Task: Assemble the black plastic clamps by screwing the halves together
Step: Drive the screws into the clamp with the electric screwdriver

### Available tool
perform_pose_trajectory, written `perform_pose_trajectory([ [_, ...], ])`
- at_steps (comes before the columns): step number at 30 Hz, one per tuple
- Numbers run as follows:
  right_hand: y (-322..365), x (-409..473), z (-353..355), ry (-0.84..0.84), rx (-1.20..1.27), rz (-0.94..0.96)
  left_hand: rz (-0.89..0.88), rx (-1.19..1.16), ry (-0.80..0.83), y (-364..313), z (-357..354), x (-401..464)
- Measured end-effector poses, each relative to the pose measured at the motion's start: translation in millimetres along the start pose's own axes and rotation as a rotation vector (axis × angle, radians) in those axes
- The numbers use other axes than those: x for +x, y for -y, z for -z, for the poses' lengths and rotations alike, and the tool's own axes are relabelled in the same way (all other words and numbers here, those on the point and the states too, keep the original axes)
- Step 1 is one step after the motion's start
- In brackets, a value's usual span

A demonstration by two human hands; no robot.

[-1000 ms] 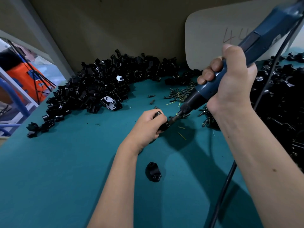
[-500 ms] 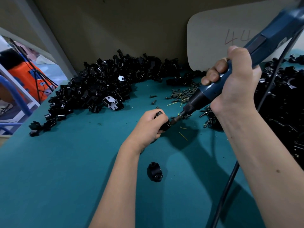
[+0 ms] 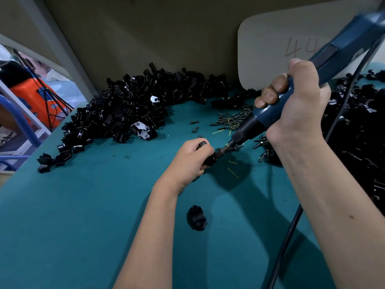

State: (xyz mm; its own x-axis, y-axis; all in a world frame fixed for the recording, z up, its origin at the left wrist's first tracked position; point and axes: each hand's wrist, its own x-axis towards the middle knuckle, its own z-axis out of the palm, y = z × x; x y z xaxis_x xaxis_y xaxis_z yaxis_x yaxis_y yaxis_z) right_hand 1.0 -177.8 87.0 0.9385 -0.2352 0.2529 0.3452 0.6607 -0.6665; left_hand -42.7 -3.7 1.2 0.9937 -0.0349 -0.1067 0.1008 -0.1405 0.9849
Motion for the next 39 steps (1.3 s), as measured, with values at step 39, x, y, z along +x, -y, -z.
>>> perform_pose_trajectory([
  [39, -6.8, -7.5, -4.2, -0.084, -0.029, 0.08, 0.034, -0.022, -0.073, 0.9, 3.0, -0.2],
])
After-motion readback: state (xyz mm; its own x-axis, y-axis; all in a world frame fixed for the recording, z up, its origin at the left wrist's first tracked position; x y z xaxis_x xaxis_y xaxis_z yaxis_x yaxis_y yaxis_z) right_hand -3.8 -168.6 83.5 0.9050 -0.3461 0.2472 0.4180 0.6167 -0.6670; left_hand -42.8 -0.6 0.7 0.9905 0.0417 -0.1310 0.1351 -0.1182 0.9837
